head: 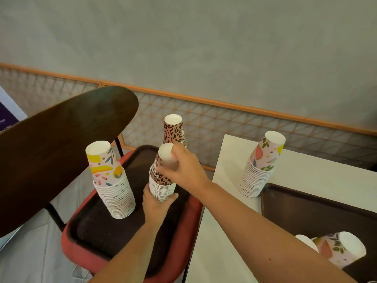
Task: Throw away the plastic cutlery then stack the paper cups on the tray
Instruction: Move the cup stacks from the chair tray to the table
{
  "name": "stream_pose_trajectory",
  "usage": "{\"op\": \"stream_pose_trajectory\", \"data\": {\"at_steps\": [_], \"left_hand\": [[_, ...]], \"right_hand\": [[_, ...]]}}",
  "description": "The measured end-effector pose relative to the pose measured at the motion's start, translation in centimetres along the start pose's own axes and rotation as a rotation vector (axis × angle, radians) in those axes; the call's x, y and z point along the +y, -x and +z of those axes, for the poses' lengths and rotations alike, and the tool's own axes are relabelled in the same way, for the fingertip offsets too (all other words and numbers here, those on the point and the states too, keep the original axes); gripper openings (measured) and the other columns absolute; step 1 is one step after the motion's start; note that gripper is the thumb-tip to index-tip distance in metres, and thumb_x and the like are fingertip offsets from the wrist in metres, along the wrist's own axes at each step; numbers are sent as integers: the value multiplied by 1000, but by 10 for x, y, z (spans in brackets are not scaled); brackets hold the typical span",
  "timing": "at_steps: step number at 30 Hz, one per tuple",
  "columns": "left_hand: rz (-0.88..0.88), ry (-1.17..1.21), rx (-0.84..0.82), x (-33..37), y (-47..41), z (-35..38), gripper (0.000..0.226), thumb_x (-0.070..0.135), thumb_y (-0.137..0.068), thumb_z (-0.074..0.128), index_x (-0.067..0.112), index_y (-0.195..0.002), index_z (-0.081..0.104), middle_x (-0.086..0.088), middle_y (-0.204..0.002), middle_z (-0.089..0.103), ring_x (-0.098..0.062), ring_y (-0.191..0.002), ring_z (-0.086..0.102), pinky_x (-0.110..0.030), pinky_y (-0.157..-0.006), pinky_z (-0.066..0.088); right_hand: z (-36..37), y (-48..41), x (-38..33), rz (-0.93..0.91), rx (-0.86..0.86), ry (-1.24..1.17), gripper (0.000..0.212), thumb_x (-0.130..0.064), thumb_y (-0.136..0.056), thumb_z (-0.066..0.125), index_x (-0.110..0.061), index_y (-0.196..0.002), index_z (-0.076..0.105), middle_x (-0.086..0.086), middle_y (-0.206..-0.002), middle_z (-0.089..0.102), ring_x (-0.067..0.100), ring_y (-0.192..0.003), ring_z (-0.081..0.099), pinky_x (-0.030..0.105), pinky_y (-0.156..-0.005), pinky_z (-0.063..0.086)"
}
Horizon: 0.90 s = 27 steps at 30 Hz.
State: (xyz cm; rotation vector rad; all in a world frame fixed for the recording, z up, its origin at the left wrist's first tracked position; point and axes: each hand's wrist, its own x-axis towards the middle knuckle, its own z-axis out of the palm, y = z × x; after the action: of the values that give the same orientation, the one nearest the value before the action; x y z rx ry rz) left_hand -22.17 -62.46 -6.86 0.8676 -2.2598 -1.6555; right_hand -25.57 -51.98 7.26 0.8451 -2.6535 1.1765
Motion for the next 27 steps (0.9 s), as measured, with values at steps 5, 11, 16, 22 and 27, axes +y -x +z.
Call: {"op": "stream_pose_trajectory", "data": {"at_steps": [5,11,16,22,27], "left_hand": [[38,-7,-61,-14,-18,3,104,38,-40,92,23,-129,41,-4,-124,56,-22,-115,55,-46,-96,49],[148,-47,-65,-2,-15,14,95,37,-43,89,25,-127,48,-5,-122,55,-21,-109,58,-48,-90,52],[237,28,-128,29,7,34,93,33,-50,88,21,-132,45,-4,-124,49,-22,-114,53,-47,-94,50],[194,71,-353,34,43,72,98,49,-43,81,32,-131,42,4,-125,53,-15,-114,55,-44,-95,51],[223,164,-491,24,75,103,89,33,-51,87,28,-129,46,12,-122,59,-5,-112,58,-33,-95,51]], "right_hand": [[-9,6,7,23,48,-46,46,-30,-77,75,-13,-84,32,1,-86,45,14,-75,40,14,-57,29],[-33,10,11,75,130,-132,47,-31,-77,75,-19,-91,32,-2,-91,52,13,-79,49,23,-61,41],[-61,17,10,67,310,-134,47,-45,-75,70,-29,-101,34,0,-106,59,19,-96,59,43,-74,54],[-88,41,26,99,396,-1,50,-48,-74,67,-22,-106,40,1,-104,57,20,-94,56,43,-74,52],[-101,68,45,132,420,72,53,-47,-72,67,-14,-109,47,-3,-100,52,15,-93,51,31,-76,47]]}}
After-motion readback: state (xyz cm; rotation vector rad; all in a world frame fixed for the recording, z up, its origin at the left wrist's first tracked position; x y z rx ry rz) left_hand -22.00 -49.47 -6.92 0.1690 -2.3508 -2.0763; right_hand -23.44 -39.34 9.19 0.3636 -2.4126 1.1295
